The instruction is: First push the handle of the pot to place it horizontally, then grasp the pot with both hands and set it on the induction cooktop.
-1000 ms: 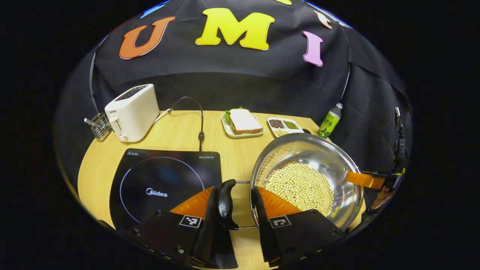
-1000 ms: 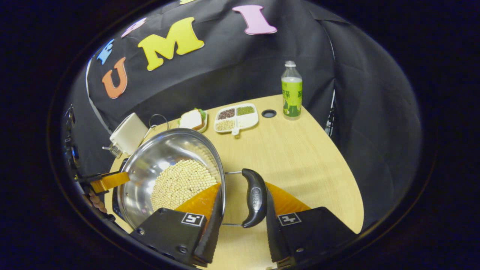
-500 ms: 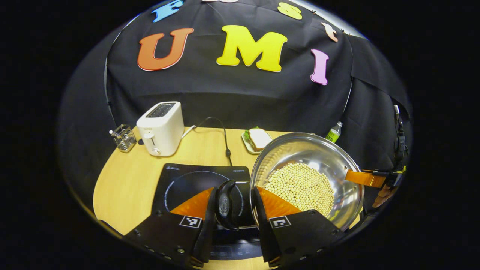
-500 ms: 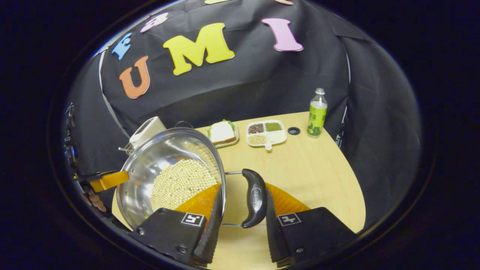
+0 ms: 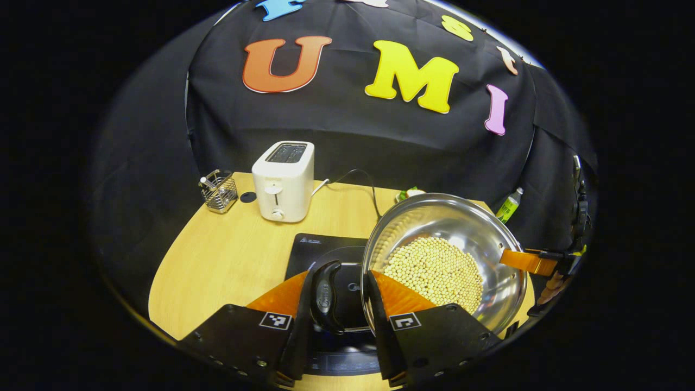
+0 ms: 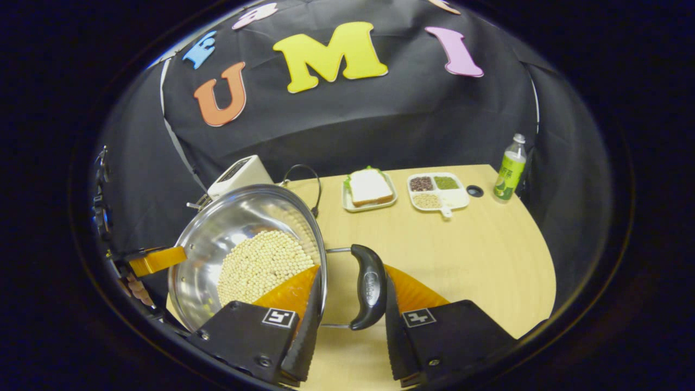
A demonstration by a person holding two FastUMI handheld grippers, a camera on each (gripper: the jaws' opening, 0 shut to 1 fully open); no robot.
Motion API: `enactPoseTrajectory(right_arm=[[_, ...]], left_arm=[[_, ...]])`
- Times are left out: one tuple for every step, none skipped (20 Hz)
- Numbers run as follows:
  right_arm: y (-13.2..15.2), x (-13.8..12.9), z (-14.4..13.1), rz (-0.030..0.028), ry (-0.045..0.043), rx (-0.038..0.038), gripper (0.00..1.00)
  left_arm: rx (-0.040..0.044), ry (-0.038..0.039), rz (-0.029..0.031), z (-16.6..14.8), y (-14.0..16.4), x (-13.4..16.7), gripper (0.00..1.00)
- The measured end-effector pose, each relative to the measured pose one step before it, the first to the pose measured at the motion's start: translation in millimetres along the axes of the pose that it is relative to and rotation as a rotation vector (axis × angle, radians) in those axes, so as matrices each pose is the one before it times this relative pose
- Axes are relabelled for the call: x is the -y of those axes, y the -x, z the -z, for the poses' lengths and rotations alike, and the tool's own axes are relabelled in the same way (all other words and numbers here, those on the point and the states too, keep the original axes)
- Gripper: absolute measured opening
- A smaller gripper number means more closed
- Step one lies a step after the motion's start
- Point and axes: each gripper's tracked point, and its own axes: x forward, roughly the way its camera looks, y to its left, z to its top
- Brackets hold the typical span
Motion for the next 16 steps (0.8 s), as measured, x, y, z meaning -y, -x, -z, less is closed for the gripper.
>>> enactPoseTrajectory(right_arm=[[-8.07,-7.74,1.13,-0.00537,0.00199,-0.00322,0.56],[-6.93,-7.13,1.97,-0.00298,0.00079,-0.00644,0.56],[-7.64,-7.06,1.40,-0.00310,-0.00004,-0.00392,0.56],[-7.64,-5.84,1.24,-0.00065,0.00182,-0.00381,0.56],[-8.06,-5.31,1.37,0.00024,0.00339,-0.00403,0.56],[-7.12,-4.49,1.98,0.00231,-0.00123,-0.00343,0.56],[-7.30,-4.21,2.20,0.00344,0.00268,-0.00298,0.56],[-6.60,-3.37,2.64,0.00391,0.00026,-0.00360,0.56],[-6.88,-3.88,1.68,0.00110,-0.00013,0.00418,0.58],[-5.91,-2.95,2.13,0.00052,0.00879,-0.00153,0.56],[-5.62,-2.92,2.85,-0.00233,-0.00194,-0.00348,0.56],[-4.87,-2.26,2.75,-0.00402,-0.00516,-0.00708,0.56],[-3.74,-1.27,1.53,-0.00231,-0.00317,-0.00581,0.56],[-2.28,-2.02,0.42,0.00025,0.00077,0.00547,0.56],[-1.91,1.69,-1.63,0.00049,-0.00652,0.00587,0.58],[-1.83,-0.71,-0.63,-0.00076,-0.00479,0.00944,0.57]], left_arm=[[-0.00138,0.00208,-0.00972,1.19,-3.08,-10.48,0.51],[-0.00427,0.00810,-0.00725,4.08,-7.54,-10.63,0.51],[-0.00740,0.00399,-0.00435,1.59,-4.31,-8.29,0.51],[-0.00338,0.00547,-0.00499,0.88,-6.56,-8.24,0.50],[-0.00873,0.00757,-0.00380,2.48,-2.06,-6.16,0.50],[-0.00930,0.01549,-0.00435,1.83,-5.99,-6.52,0.50],[-0.01327,0.00159,-0.00210,3.11,-4.88,-5.68,0.50],[-0.00652,0.00591,-0.00176,1.35,-5.86,-5.15,0.51],[-0.00340,-0.00020,-0.00277,1.64,-4.36,-5.49,0.51],[-0.00342,-0.00352,-0.00163,1.42,-2.36,-4.72,0.51],[-0.00050,0.00234,-0.00412,0.14,-4.25,-3.45,0.51],[-0.00004,-0.00116,-0.00426,1.20,-2.68,-3.41,0.51],[0.00197,0.00377,-0.00532,0.33,-3.13,-2.67,0.51],[0.00449,0.00310,-0.00423,0.51,-3.72,-1.44,0.51],[0.00840,0.00171,-0.00135,-0.57,-1.37,-1.03,0.51],[0.00817,-0.00338,0.00094,-0.73,-1.60,-0.27,0.51]])
